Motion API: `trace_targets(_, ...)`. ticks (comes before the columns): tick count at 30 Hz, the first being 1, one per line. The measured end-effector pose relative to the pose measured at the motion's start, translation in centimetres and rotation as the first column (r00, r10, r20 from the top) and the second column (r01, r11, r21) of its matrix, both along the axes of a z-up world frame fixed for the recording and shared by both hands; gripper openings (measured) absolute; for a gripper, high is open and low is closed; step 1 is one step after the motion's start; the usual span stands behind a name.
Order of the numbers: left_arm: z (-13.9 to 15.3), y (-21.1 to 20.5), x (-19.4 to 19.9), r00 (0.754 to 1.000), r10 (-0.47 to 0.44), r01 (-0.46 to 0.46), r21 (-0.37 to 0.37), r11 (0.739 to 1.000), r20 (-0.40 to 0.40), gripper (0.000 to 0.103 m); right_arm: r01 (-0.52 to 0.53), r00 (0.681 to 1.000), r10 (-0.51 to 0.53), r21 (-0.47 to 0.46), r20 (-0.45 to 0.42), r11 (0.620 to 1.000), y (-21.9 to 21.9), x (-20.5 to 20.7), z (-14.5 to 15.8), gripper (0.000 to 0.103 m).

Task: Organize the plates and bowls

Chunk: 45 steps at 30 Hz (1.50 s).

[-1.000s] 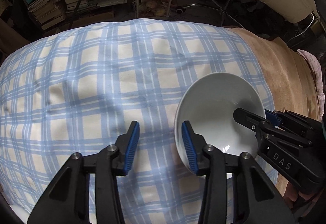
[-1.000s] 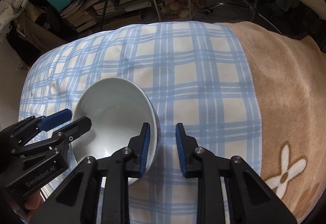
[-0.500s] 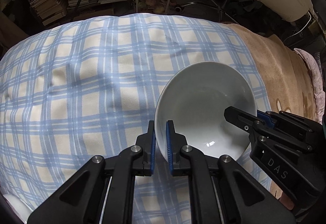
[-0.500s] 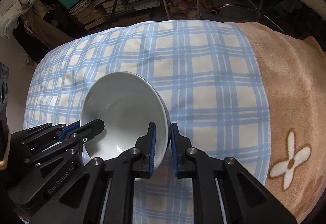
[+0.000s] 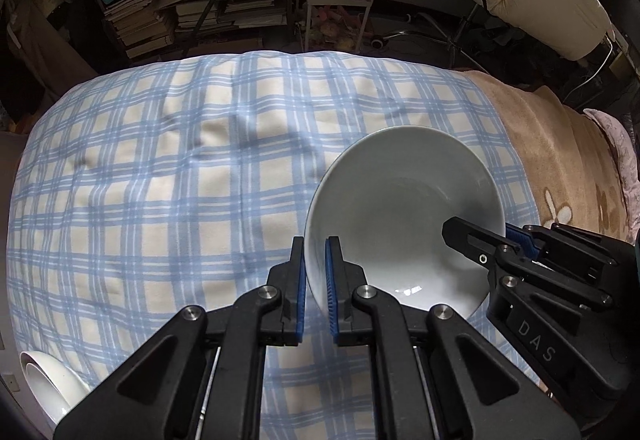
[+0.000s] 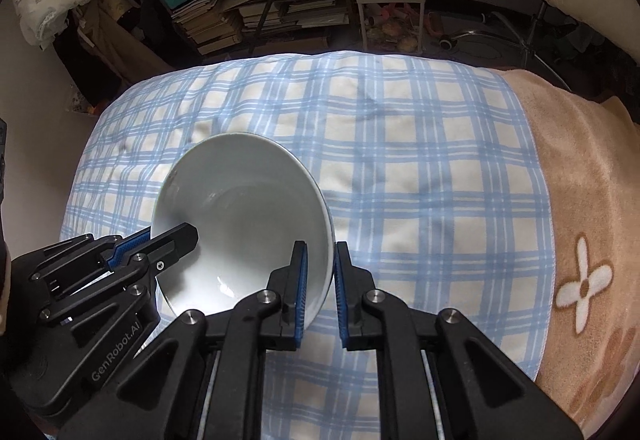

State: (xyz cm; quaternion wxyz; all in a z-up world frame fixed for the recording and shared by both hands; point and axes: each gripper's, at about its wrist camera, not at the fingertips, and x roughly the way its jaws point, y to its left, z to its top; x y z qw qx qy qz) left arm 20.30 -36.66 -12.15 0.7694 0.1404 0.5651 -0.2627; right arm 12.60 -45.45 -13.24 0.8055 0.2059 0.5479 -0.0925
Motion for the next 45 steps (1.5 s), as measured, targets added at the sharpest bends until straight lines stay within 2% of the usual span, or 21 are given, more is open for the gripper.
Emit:
trace_targets(5, 1.6, 3.8, -0.2, 0.999, 0.033, -0.033, -0.017, 0.999, -0.003, 0.009, -0.015, 0.999, 0.014, 0.037, 0.031, 0.999, 2.7, 0.2, 1.0, 0.014)
trace_targets(15, 3.7, 12.2, -1.3, 0.995, 0.096, -0.097, 0.009, 0.995, 0.035, 0.009, -0.117, 0.991, 0.116, 0.01, 0.07, 0.993, 10.8, 0.9, 2.7, 0.01)
trace_targets(18, 4.0, 15.1, -1.7, 0.99, 0.131, -0.132, 0.015, 0.991, 0.041, 0.009, -0.139, 0.986, 0.135, 0.026, 0.097, 0.99, 13.4, 1.0, 3.3, 0.01)
trace_targets(24, 4.7, 21.9, -2.0, 0.976, 0.216, -0.217, 0.008, 0.976, 0.026, 0.009, -0.211, 0.97, 0.206, 0.031, 0.129, 0.977, 19.3, 1.7, 4.2, 0.01)
trace_targets(28, 5.7, 25.6, -2.7, 0.967, 0.251, -0.252, 0.021, 0.968, 0.054, 0.009, -0.259, 0.956, 0.251, 0.033, 0.15, 0.965, 23.0, 1.6, 4.8, 0.01)
trace_targets(38, 7.4, 33.2, -4.2, 0.943, 0.322, -0.325, 0.03, 0.945, 0.085, 0.01, -0.328, 0.927, 0.309, 0.06, 0.213, 0.943, 30.0, 1.6, 6.2, 0.01)
trace_targets(45, 7.3, 38.0, -5.0, 0.923, 0.375, -0.379, 0.031, 0.925, 0.083, 0.01, -0.386, 0.906, 0.365, 0.069, 0.214, 0.92, 34.7, 1.8, 6.0, 0.01)
